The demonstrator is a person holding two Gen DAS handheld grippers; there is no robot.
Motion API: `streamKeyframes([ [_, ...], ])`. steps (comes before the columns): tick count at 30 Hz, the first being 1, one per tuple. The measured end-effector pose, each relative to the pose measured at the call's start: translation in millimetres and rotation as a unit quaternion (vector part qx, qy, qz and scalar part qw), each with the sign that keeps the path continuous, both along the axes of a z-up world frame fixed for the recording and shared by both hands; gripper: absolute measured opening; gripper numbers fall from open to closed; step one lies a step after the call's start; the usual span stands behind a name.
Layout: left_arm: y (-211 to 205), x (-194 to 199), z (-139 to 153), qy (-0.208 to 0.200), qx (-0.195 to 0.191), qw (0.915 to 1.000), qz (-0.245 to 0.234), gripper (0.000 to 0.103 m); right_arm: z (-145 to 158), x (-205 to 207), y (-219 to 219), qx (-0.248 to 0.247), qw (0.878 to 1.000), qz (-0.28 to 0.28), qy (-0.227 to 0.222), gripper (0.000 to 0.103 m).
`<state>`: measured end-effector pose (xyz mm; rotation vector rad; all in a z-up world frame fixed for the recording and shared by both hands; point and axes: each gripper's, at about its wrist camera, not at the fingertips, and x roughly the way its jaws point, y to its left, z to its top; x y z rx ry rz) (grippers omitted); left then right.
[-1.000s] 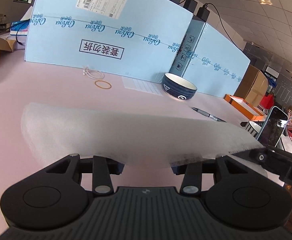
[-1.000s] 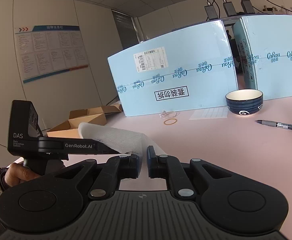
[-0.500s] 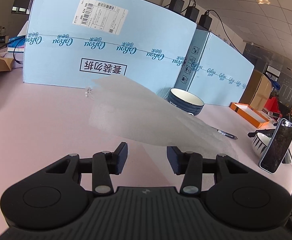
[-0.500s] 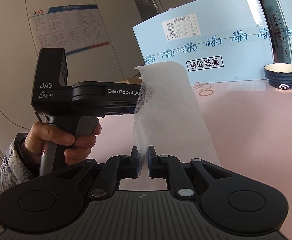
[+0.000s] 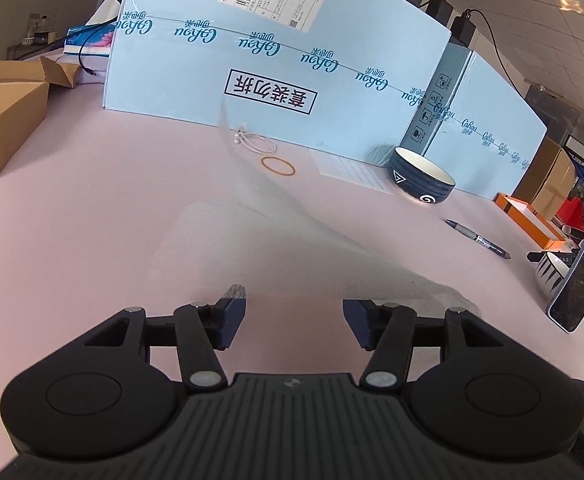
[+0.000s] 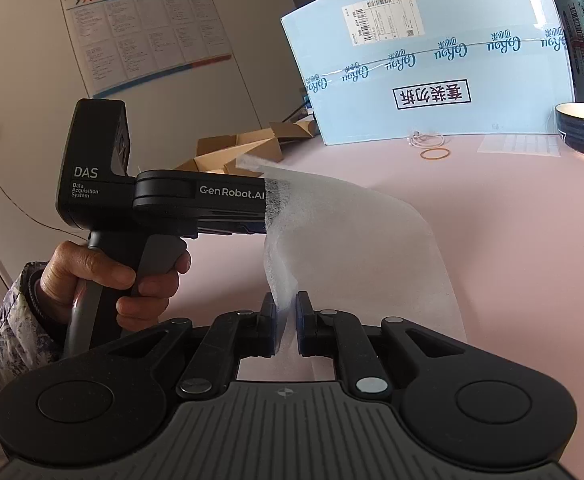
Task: Fold shopping bag
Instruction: 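Open the right tool to release the folded bag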
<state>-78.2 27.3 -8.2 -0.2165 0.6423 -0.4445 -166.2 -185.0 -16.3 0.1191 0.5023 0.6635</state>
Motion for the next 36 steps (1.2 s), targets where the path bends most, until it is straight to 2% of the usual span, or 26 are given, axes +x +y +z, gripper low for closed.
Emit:
streamKeyframes([
  [3,-1,1,-1,0.005,-0.002,1.0000,-0.004,0.052,4,-2,-6,0.007,1.000,-0.011,-0.008,0.031],
  [15,-1,1,-2,0.007,0.007,1.0000,0.002,0.053,11,-12,-33,0.007,0.999,-0.037,-0.026,0.033],
  [18,-2,2,-3,0.007,0.007,0.9999,0.002,0.053,15,-18,-41,0.007,0.998,-0.045,-0.035,0.039],
  [23,-2,1,-2,0.007,0.008,0.9999,0.002,0.053,22,-24,-46,-0.005,0.997,-0.059,-0.054,0.039],
  [29,-1,0,-2,0.008,0.007,0.9999,0.003,0.053,24,-20,-53,-0.008,0.995,-0.076,-0.062,0.039],
  [36,-2,-4,-3,0.010,0.007,0.9999,-0.003,0.054,18,-5,-45,-0.019,0.996,-0.073,-0.051,0.039],
])
